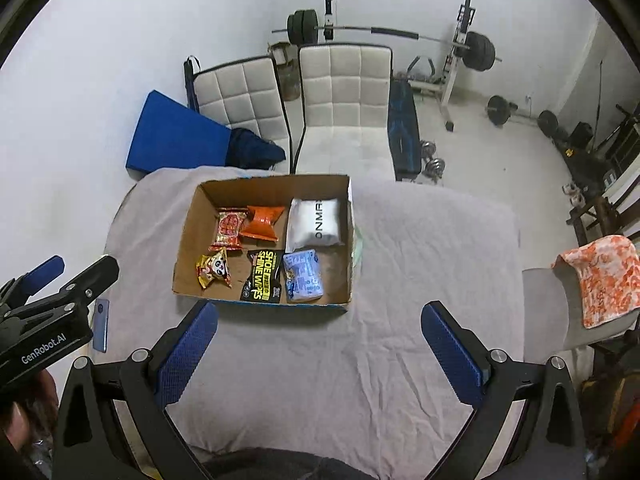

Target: Organize soft objects

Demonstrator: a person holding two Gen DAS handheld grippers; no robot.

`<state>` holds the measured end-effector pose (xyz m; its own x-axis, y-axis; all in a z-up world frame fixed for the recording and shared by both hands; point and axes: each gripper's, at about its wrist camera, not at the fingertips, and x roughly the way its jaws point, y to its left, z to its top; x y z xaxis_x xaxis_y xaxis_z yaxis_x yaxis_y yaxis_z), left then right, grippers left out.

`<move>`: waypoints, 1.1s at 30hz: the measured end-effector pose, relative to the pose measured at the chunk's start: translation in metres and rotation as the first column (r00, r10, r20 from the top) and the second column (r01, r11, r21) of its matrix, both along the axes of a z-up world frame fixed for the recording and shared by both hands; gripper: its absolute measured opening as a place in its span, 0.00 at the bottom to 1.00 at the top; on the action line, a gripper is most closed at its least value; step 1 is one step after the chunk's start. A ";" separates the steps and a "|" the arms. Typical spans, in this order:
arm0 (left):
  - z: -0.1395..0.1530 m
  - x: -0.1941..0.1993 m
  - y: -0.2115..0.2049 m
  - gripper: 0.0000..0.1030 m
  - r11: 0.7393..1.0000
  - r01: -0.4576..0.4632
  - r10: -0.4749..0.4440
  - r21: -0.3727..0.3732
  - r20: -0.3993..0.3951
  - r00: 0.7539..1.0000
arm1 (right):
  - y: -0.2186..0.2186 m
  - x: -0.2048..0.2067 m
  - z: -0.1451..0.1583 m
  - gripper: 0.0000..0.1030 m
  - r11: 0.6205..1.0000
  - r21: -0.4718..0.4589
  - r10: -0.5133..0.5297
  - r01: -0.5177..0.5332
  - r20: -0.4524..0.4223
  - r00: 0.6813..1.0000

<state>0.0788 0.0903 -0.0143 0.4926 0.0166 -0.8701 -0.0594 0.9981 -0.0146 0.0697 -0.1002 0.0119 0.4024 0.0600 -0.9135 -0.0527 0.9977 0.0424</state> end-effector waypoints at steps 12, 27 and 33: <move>0.030 -0.030 -0.007 0.99 1.000 0.004 -0.005 0.010 0.023 1.000 | -0.001 -0.021 0.029 1.00 1.000 0.005 0.008 -0.008 0.029 1.000; 0.039 -0.037 -0.014 0.99 1.000 0.012 -0.013 0.008 0.047 0.999 | -0.007 -0.025 0.034 1.00 1.000 0.005 -0.010 0.010 0.043 0.999; 0.042 -0.041 -0.015 0.99 1.000 0.020 -0.021 0.006 0.048 0.999 | -0.007 -0.027 0.035 1.00 1.000 0.008 -0.009 0.009 0.049 0.999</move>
<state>0.0382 0.0749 0.0279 0.5339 0.0110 -0.8455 -0.0382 0.9992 -0.0111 0.0424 -0.1075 0.0469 0.4470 0.0629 -0.8923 -0.0461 0.9978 0.0473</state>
